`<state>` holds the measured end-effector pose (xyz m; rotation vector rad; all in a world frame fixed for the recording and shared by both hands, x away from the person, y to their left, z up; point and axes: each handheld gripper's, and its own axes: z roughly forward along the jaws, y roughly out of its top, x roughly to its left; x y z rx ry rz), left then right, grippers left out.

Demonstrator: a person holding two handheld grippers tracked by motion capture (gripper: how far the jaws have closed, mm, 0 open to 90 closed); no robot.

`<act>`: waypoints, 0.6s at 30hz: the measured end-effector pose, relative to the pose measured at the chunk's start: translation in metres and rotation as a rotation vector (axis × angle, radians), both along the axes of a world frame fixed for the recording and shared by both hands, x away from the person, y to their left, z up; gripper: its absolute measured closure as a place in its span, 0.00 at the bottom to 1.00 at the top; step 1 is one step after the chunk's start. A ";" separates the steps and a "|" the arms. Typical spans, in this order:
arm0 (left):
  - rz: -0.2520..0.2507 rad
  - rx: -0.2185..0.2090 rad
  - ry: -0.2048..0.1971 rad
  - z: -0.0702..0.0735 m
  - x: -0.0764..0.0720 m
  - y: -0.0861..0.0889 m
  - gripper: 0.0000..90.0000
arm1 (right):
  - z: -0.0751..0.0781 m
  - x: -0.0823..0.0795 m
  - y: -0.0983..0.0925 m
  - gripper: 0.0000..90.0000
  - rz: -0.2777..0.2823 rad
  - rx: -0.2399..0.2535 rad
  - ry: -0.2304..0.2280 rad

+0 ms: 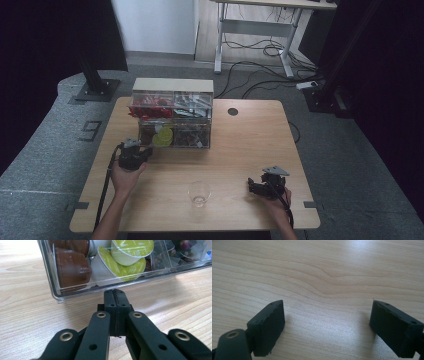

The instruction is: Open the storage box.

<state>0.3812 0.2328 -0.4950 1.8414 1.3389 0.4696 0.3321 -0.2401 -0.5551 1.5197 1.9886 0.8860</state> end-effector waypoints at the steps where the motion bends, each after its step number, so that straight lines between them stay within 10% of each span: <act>1: 0.000 0.000 0.000 0.000 0.000 0.000 1.00 | 0.000 0.000 0.000 0.14 0.001 0.000 0.000; 18: 0.020 -0.026 -0.041 0.012 -0.001 0.005 1.00 | 0.000 0.000 0.000 0.14 0.002 0.000 0.000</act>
